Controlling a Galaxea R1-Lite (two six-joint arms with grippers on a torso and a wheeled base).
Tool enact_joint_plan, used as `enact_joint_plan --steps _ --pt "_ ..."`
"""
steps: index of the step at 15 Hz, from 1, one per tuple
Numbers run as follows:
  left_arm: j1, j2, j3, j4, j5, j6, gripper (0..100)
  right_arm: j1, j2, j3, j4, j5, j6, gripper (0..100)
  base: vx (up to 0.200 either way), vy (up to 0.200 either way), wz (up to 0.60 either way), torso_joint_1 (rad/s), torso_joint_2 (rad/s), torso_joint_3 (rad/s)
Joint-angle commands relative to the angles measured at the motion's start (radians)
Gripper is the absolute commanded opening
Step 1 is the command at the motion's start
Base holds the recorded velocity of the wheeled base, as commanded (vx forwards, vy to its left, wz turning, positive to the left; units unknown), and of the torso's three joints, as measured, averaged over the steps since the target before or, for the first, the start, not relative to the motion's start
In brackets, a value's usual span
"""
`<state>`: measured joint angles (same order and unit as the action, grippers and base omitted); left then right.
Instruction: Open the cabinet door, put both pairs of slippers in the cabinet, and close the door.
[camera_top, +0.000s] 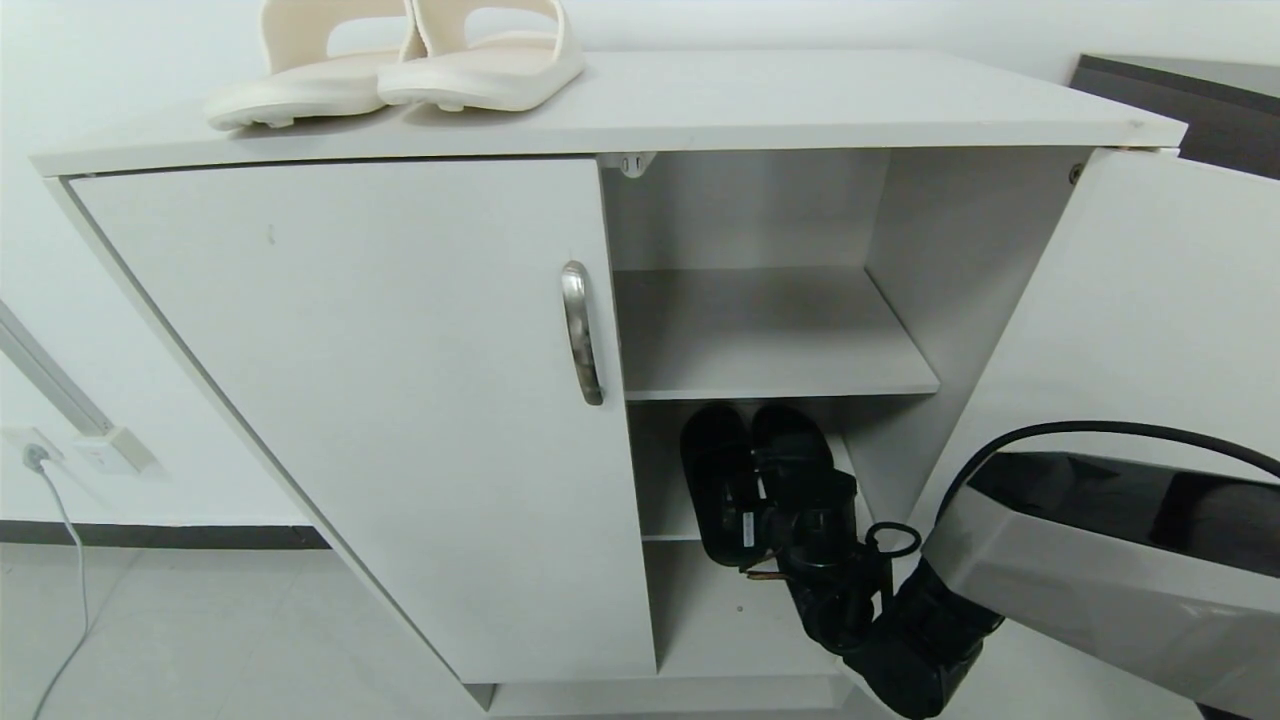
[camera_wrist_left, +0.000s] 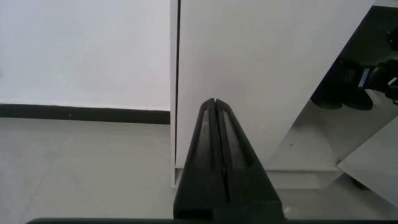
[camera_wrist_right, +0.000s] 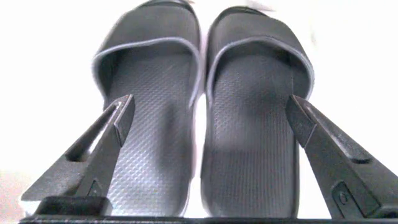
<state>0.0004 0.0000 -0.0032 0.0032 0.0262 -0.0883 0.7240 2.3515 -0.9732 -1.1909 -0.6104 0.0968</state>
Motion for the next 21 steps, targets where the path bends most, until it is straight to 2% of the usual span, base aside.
enact_joint_plan --steps 1,5,14,21 --pt "0.0 0.002 0.0 0.0 0.001 -0.001 0 0.006 -0.014 0.014 -0.004 -0.002 0.0 100 0.0 0.0 0.0 0.0 0.0 0.0" --pt "0.0 0.002 0.0 0.0 -0.003 -0.001 0 0.006 -0.014 0.025 -0.009 -0.005 0.0 100 0.0 0.0 0.0 0.0 0.0 0.0" --pt "0.001 0.002 0.0 0.0 -0.002 -0.001 0 0.009 -0.014 0.033 -0.035 -0.017 -0.005 100 -0.2 0.0 0.0 0.002 0.0 0.003" --pt "0.001 0.002 0.0 0.0 -0.003 -0.001 0 0.005 -0.014 0.047 -0.053 -0.017 -0.008 100 0.0 0.0 0.0 0.0 0.0 0.0"
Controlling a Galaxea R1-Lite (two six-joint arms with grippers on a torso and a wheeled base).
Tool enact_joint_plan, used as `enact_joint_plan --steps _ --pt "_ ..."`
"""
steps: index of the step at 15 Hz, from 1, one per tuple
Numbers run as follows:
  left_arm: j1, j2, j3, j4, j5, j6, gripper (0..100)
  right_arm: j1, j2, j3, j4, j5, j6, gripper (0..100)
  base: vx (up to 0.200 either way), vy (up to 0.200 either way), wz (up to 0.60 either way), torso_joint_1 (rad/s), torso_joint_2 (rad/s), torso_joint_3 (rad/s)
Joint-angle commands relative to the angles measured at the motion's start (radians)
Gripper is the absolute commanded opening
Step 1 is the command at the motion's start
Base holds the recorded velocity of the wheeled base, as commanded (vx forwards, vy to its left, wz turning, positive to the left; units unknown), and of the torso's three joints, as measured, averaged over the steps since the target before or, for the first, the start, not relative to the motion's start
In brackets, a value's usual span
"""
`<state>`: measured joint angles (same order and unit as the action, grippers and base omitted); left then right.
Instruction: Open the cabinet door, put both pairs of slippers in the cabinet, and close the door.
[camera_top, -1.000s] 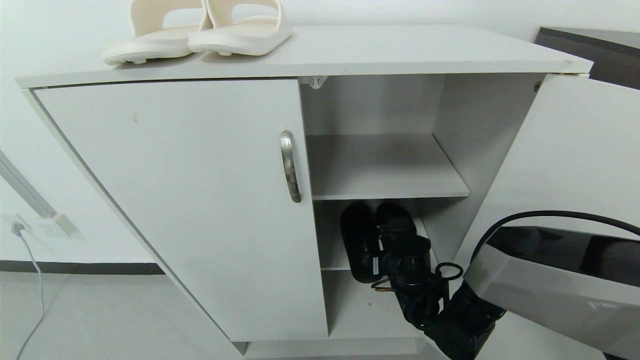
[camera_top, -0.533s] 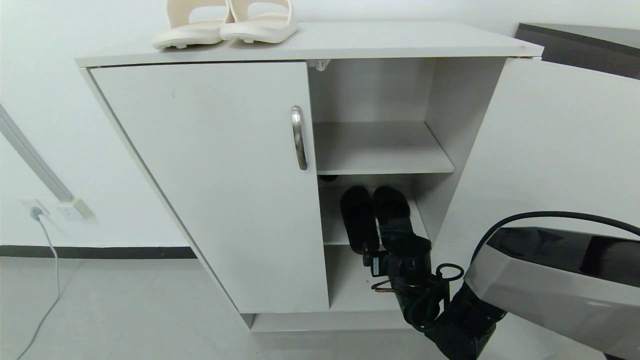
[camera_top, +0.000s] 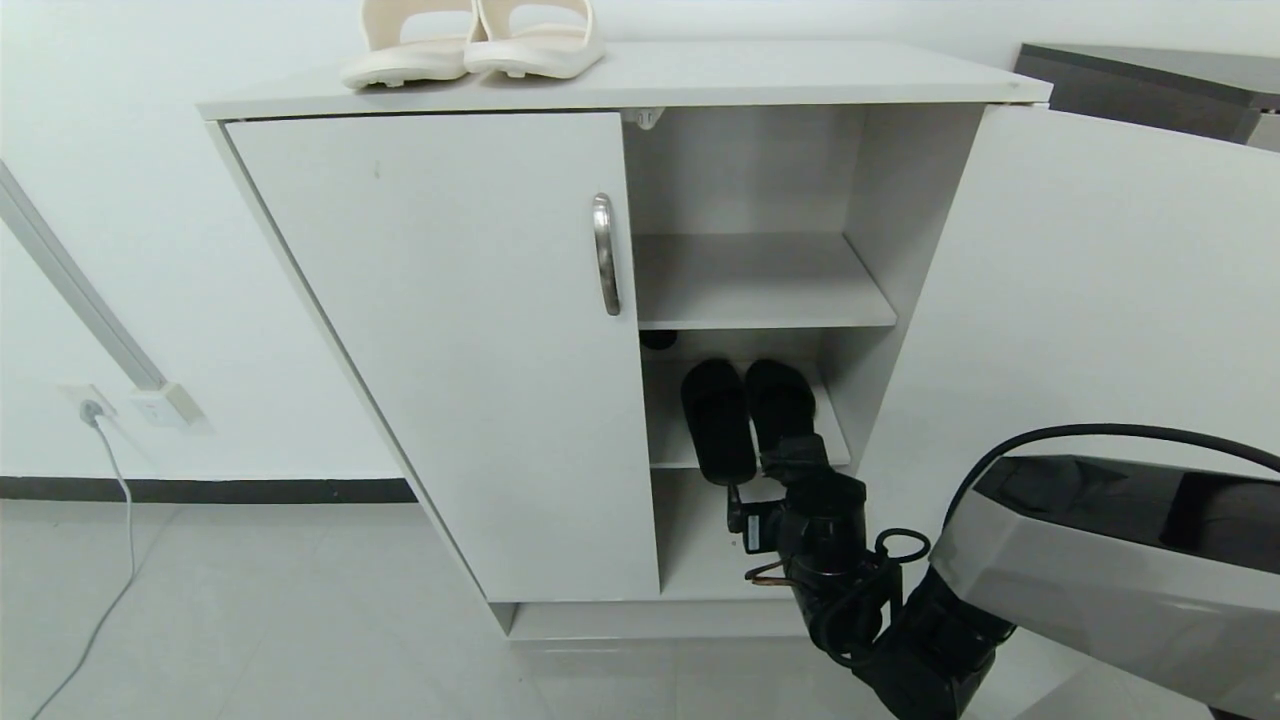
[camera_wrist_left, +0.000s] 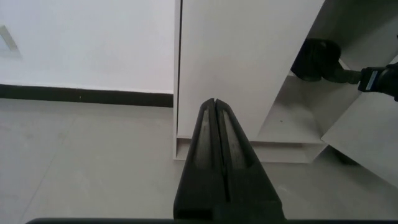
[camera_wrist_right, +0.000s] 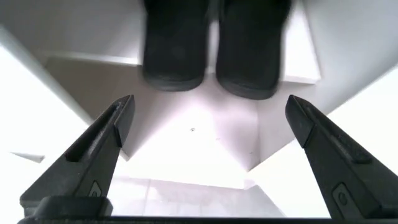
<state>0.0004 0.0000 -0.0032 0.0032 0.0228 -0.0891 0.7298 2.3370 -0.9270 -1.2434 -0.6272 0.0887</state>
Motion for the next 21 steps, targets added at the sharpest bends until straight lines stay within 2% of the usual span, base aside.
enact_joint_plan --steps 1,6,17,21 --pt "0.0 0.002 0.0 0.0 0.0 0.0 0 -0.001 0.001 0.0 -0.001 0.0 0.0 100 0.0 0.0 0.0 0.0 0.0 0.0" --pt "0.0 0.002 0.0 0.0 -0.001 0.0 0 -0.001 -0.001 0.007 -0.022 0.001 -0.015 100 0.0 0.0 0.0 0.0 0.0 0.016" --pt "0.001 0.002 0.0 0.0 -0.001 0.0 0 -0.001 0.002 0.01 -0.03 0.001 -0.037 100 0.0 0.0 0.0 0.001 0.0 0.189" --pt "0.001 0.002 0.0 0.0 0.0 -0.001 0 0.0 0.005 0.013 -0.045 0.0 -0.046 100 0.0 0.0 0.0 0.001 0.0 0.054"
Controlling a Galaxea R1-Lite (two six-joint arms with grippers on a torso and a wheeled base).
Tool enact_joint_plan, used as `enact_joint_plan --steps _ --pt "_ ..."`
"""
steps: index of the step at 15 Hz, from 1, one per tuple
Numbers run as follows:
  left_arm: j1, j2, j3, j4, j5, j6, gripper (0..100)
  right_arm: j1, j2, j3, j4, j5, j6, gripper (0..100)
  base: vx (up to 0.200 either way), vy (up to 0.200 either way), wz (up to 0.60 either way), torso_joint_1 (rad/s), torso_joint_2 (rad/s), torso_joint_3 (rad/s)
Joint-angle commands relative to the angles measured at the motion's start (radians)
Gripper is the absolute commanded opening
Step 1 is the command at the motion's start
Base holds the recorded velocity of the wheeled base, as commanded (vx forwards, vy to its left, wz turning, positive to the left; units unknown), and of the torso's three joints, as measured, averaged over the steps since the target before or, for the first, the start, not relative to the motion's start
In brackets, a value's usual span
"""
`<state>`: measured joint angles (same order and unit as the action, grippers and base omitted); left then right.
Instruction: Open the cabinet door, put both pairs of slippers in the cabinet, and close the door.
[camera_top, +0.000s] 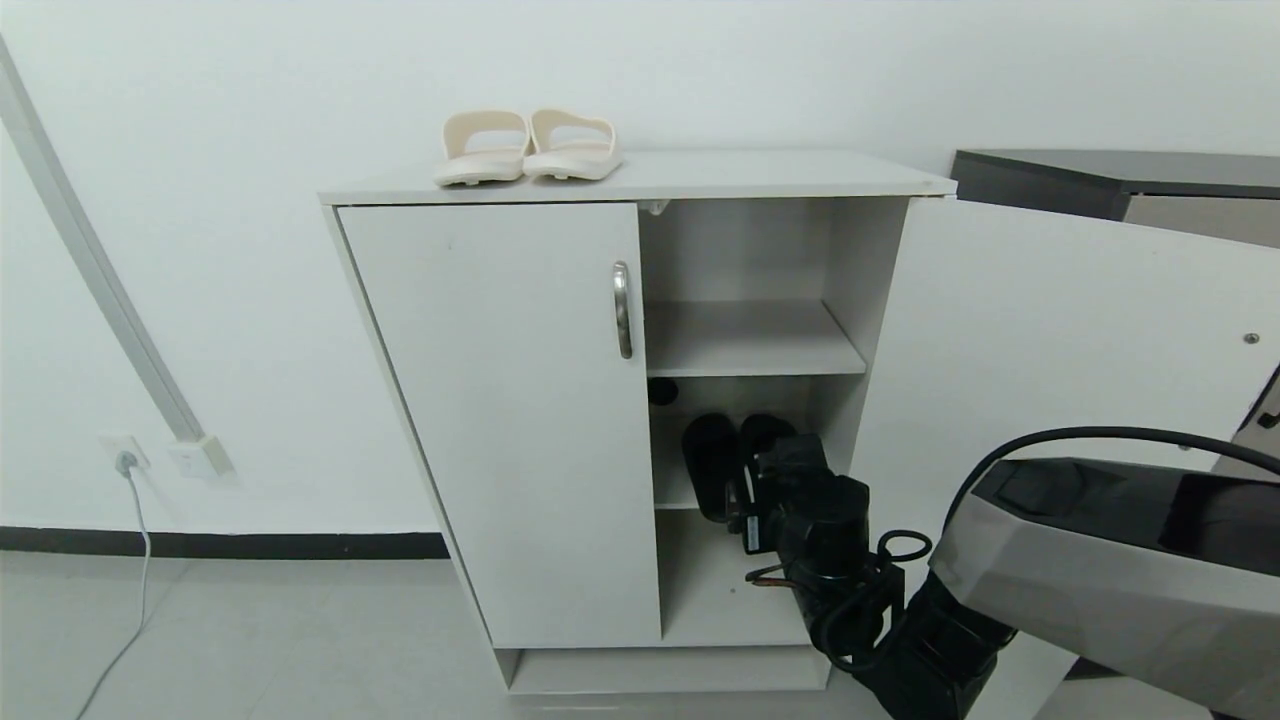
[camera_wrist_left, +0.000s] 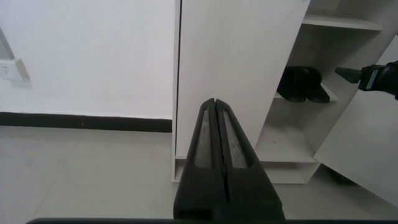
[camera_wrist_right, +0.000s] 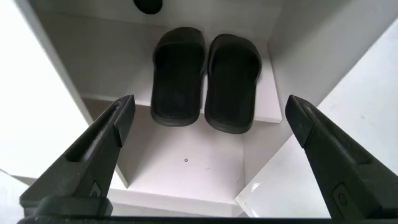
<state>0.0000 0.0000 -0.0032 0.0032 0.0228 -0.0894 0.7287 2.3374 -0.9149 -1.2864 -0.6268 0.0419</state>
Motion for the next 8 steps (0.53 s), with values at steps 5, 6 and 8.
enact_joint_plan --steps 5,6,8 --pt "0.0 0.002 0.0 0.0 0.003 -0.003 0 0.003 0.006 0.028 -0.062 -0.001 -0.045 100 0.0 0.0 0.0 0.0 0.0 0.0" --pt "0.0 0.002 0.0 0.0 0.002 -0.003 0 0.005 0.006 0.033 -0.068 0.001 -0.047 100 0.0 0.0 0.0 0.0 0.0 0.0" --pt "0.002 0.002 0.0 0.0 0.003 -0.003 0 0.005 0.006 0.037 -0.068 0.001 -0.047 100 0.0 0.0 0.0 0.0 0.0 0.0"
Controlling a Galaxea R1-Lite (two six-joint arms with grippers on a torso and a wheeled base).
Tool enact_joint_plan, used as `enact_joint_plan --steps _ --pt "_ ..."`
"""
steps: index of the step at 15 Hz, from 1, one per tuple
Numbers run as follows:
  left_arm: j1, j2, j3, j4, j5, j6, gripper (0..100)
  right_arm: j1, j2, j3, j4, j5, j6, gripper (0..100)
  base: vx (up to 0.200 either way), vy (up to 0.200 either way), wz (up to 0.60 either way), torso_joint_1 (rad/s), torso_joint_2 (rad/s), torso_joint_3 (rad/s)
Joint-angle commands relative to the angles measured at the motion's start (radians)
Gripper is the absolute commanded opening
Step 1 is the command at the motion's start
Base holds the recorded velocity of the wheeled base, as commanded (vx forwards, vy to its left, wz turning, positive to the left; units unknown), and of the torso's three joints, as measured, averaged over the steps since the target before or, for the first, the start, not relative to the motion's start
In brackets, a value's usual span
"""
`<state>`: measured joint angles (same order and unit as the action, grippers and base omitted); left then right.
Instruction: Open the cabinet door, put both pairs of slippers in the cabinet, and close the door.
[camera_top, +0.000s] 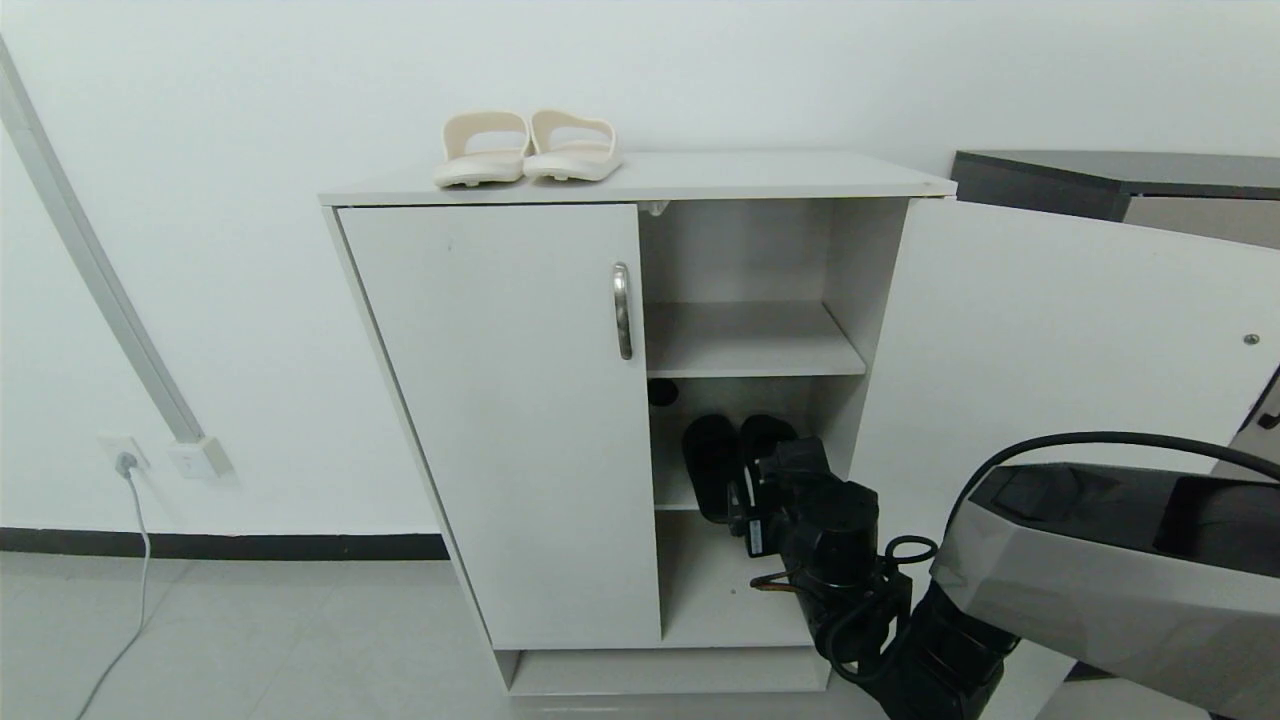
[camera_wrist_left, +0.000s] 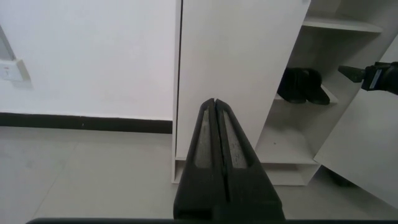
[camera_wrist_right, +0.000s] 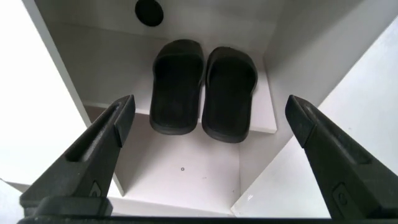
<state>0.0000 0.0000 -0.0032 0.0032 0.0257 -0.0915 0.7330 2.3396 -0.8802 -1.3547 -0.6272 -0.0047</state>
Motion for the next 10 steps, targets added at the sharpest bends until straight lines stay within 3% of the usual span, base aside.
enact_joint_plan --steps 1,10 --pt "0.0 0.002 0.0 0.0 0.002 -0.001 0 0.0 0.004 0.001 0.0 0.0 -0.001 100 0.0 0.0 0.0 0.0 0.0 0.0" --pt "0.0 0.002 0.0 0.0 0.002 -0.001 0 0.003 0.021 0.015 -0.018 0.003 -0.015 100 0.0 0.2 0.0 0.004 0.0 0.003"
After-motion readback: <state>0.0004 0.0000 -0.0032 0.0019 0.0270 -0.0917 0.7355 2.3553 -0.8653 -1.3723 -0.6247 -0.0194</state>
